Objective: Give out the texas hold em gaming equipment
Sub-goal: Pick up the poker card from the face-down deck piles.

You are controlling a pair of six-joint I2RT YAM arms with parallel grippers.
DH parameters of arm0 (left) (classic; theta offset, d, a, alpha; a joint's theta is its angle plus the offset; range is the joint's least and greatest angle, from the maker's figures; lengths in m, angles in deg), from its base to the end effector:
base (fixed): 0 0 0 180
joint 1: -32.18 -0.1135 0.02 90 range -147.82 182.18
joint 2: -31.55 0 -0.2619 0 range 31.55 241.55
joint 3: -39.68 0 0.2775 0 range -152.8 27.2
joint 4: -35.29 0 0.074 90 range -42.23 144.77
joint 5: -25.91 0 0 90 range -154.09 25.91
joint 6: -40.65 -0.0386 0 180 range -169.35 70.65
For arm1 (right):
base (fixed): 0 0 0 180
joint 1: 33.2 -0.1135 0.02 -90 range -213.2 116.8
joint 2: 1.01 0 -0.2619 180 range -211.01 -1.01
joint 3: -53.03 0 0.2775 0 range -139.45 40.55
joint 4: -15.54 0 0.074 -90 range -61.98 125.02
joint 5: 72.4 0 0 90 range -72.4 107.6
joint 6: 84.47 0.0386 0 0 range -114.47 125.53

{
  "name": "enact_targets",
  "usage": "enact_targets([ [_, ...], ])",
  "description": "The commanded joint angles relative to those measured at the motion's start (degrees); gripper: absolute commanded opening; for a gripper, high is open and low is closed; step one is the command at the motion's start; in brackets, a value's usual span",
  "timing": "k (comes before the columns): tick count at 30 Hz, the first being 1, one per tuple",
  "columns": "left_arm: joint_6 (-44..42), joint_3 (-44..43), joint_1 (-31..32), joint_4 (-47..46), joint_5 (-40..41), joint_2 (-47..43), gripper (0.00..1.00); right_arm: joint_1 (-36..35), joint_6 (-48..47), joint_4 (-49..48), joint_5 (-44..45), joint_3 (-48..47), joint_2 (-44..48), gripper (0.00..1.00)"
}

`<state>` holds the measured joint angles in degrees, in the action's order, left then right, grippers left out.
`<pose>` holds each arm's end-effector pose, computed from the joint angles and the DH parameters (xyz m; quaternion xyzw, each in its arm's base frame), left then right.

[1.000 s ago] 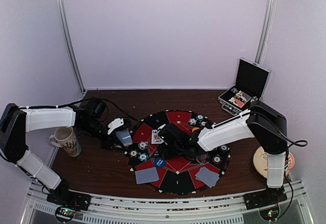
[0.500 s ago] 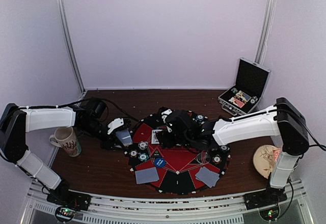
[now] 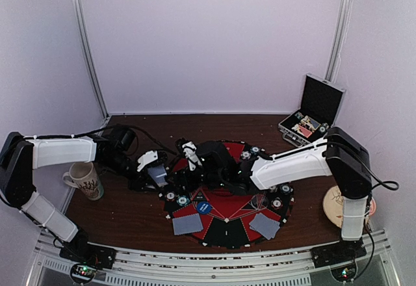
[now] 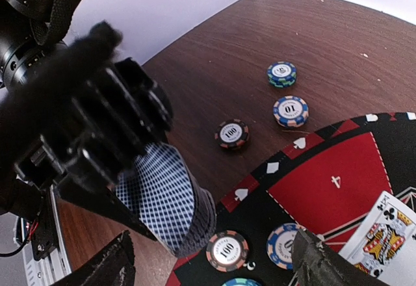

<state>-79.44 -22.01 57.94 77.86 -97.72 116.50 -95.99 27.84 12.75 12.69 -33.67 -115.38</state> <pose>0.2567 -0.1476 0.1680 0.4919 0.7987 -0.2751 0.2110 0.2146 0.4247 0.1759 -0.3129 0.7821 0.3902 0.3717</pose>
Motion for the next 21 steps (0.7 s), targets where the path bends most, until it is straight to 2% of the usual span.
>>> enact_targets([
  [1,-0.2,-0.6,-0.2,-1.0,-0.9,-1.1,0.35,-0.1,-0.9,-1.2,-3.1,-5.3,-3.3,0.85],
  [12,-0.3,-0.5,-0.1,-0.9,-1.5,-1.4,0.35,0.0,-1.4,1.0,0.4,-13.4,-11.6,0.84],
  [21,-0.3,-0.5,-0.1,-0.9,-1.4,-1.2,0.35,0.9,-0.6,-1.4,3.6,-9.2,-9.5,0.65],
])
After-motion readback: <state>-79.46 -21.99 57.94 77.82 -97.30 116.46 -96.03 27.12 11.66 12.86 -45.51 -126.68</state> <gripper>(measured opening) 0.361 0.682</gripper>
